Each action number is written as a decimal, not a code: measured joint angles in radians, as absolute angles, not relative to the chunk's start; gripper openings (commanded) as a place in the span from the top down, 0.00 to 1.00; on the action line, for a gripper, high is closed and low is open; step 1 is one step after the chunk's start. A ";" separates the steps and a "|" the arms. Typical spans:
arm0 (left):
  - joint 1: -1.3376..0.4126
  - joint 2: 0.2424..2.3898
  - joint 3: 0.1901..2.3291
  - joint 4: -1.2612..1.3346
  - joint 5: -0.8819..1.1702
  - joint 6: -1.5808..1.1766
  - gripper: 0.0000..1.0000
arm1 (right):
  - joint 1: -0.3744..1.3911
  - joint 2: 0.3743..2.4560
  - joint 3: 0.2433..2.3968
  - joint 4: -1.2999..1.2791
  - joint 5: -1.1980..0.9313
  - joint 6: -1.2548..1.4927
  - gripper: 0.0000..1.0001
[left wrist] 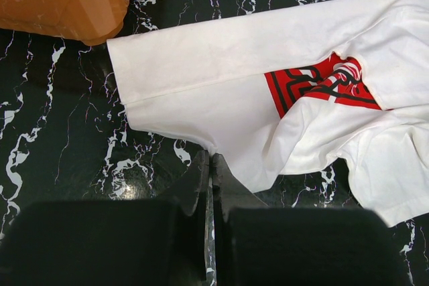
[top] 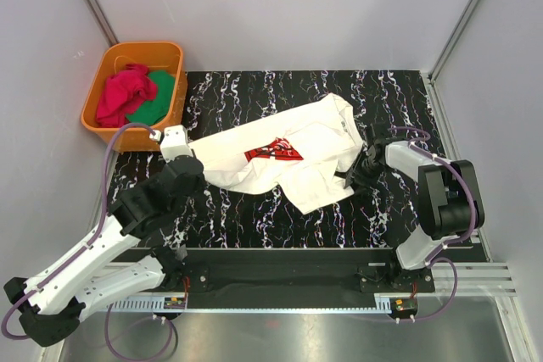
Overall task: Fold and stack the t-shirts
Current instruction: Flatten the tshirt out
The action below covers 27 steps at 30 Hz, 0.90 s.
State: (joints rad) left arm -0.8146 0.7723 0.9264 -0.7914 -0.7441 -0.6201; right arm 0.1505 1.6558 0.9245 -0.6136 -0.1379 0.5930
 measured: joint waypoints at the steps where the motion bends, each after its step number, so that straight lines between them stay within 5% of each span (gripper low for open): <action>1: -0.815 0.772 0.926 -0.791 -0.744 -0.620 1.00 | 0.150 1.657 0.925 -0.609 -0.144 0.592 0.56; 4: -0.815 0.772 0.926 -0.791 -0.744 -0.620 1.00 | 0.150 1.657 0.922 -0.598 -0.152 0.591 0.59; 6: -0.815 0.772 0.926 -0.791 -0.744 -0.620 1.00 | 0.150 1.655 0.918 -0.591 -0.152 0.590 0.71; 7: -0.815 0.772 0.926 -0.791 -0.744 -0.621 1.00 | 0.150 1.655 0.915 -0.587 -0.152 0.590 0.78; 8: -0.815 0.772 0.926 -0.791 -0.744 -0.621 1.00 | 0.150 1.655 0.914 -0.582 -0.152 0.587 1.00; 19: -0.770 0.796 1.000 -0.781 -0.733 -0.584 1.00 | 0.152 1.487 0.932 -0.514 -0.043 0.604 1.00; 27: -0.638 0.909 1.256 -0.392 -0.720 -0.244 1.00 | 0.091 1.231 1.400 -0.228 0.039 0.559 1.00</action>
State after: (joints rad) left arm -0.6376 0.9089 1.2564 -0.3923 -0.7204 -0.2440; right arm 0.0906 1.2308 1.4002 -0.2276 0.0387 0.5587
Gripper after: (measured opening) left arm 0.016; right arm 0.012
